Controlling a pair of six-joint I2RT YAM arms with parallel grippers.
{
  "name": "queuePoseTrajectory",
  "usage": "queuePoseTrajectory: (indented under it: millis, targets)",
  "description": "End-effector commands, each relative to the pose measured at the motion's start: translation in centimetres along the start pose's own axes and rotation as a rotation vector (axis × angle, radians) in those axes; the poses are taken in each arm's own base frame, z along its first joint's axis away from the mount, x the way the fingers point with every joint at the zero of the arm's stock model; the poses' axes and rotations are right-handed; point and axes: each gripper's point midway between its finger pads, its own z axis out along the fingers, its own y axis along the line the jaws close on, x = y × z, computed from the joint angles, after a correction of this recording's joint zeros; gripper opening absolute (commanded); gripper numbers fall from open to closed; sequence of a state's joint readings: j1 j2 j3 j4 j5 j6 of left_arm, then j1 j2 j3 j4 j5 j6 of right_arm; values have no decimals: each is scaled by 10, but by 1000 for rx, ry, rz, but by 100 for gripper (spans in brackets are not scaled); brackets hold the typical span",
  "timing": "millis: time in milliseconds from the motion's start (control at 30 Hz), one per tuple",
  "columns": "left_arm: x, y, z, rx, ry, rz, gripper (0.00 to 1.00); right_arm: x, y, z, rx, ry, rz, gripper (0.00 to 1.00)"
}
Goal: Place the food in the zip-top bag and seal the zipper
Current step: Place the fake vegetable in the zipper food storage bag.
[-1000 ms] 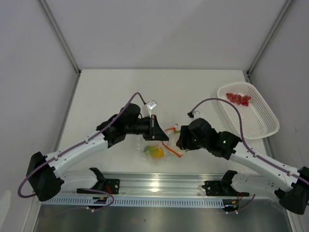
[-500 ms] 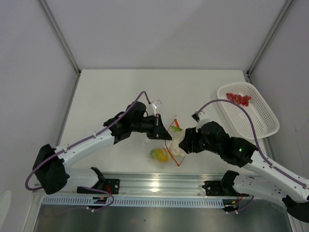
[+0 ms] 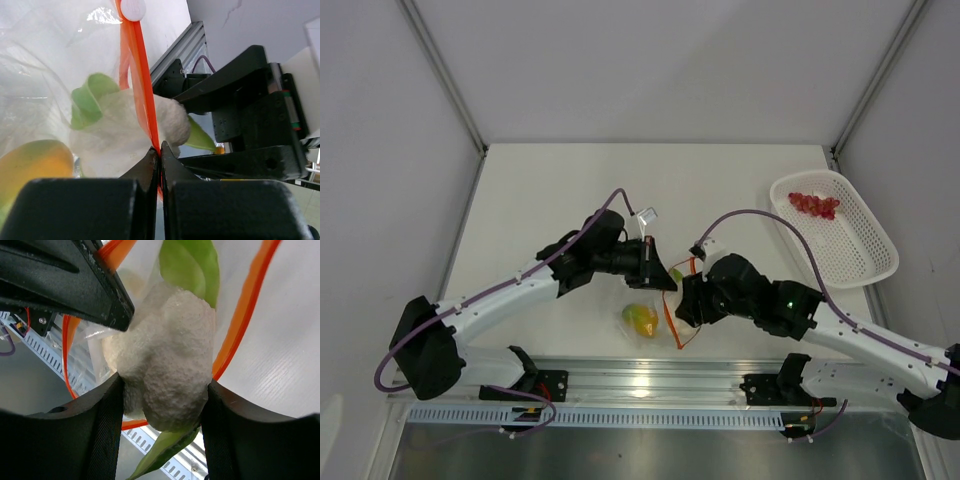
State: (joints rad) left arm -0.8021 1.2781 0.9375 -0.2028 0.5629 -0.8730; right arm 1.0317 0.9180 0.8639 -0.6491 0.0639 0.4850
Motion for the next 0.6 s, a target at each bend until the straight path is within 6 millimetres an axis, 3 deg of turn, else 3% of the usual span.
queuePoseTrajectory:
  millis: [0, 233, 400, 467, 567]
  targets:
    - [-9, -24, -1, 92, -12, 39, 1, -15, 13, 9, -30, -52, 5, 0]
    - [0, -20, -2, 105, 6, 29, 1, -26, 9, 20, 22, -88, 43, 5]
    - [6, -16, -3, 104, 12, 25, 1, -36, 6, 17, 45, -131, 53, 18]
    - [8, -15, -4, 105, 13, 24, 1, -38, 4, 16, 58, -142, 58, 28]
    - [11, -14, -4, 115, 19, 19, 1, -43, 5, 15, 60, -158, 66, 32]
